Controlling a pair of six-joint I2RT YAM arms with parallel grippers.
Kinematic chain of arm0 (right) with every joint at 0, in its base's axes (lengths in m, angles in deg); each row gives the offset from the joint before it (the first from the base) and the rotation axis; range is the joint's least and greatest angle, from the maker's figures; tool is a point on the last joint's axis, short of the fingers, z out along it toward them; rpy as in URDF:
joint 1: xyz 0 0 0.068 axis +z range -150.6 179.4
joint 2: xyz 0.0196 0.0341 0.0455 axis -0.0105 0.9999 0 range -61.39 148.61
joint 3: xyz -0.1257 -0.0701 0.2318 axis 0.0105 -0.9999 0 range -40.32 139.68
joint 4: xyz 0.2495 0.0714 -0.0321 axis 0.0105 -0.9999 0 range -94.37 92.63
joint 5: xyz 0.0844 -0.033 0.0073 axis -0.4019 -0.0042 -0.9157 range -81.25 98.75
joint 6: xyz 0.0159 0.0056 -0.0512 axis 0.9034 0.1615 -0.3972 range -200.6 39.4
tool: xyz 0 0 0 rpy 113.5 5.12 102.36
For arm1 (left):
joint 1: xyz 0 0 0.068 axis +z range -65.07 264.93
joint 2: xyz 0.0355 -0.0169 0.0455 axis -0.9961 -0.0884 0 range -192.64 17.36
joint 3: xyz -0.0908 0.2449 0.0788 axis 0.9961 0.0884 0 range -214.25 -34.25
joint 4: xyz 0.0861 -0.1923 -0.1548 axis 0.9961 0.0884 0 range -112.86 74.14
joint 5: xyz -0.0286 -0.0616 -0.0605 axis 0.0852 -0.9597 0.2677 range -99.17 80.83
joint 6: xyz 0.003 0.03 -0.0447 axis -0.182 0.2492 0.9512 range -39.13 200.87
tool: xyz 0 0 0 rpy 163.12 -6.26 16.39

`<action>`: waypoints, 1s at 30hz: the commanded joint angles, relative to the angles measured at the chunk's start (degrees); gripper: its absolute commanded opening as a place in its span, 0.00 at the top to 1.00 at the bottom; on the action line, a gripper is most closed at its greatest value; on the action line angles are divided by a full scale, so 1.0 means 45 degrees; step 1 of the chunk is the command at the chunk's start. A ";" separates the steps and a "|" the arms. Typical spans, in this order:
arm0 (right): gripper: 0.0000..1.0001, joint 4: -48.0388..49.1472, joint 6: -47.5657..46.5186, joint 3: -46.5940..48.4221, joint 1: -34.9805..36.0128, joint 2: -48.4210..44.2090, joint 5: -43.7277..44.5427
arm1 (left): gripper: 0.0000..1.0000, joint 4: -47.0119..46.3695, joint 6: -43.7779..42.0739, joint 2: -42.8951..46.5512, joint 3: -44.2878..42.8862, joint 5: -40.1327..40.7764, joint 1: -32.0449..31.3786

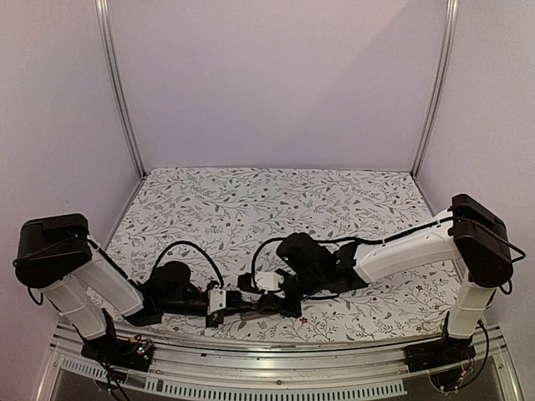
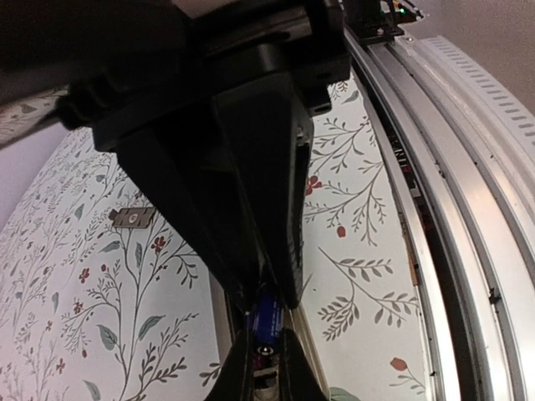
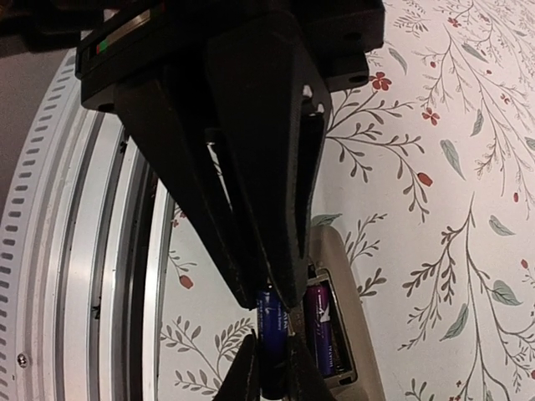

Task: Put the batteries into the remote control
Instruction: Pass from the right arm to the left, then hold the remote control without the batteries at the center of the board.

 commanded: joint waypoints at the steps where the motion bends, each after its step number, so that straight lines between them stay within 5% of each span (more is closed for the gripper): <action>1: 0.74 0.0313 0.0260 0.0339 0.0065 -0.0323 0.0408 | 1.00 -0.0700 0.0043 -0.0066 0.0042 0.0477 0.0097; 3: 0.59 0.0300 0.0478 0.0220 0.0037 -0.0478 0.0737 | 1.00 -0.0574 0.0350 0.0060 0.0065 0.1159 0.0109; 10: 0.45 0.0757 0.1162 -0.0960 -0.0401 -0.2052 0.0952 | 1.00 0.2837 0.1217 0.1450 -0.0352 0.1597 0.0158; 12: 0.05 0.0673 0.0790 -0.1526 -0.0403 -0.2451 0.1011 | 1.00 0.4046 0.1510 0.1761 -0.0566 0.1483 0.0191; 13: 0.02 0.0656 0.0581 -0.1827 -0.0413 -0.2636 0.1097 | 1.00 0.4365 0.1700 0.1801 -0.0603 0.1540 0.0221; 30: 0.05 -0.0235 -0.2836 -0.0766 -0.1399 0.0158 0.0149 | 1.00 0.3000 0.1055 0.0875 -0.0603 0.1677 0.0456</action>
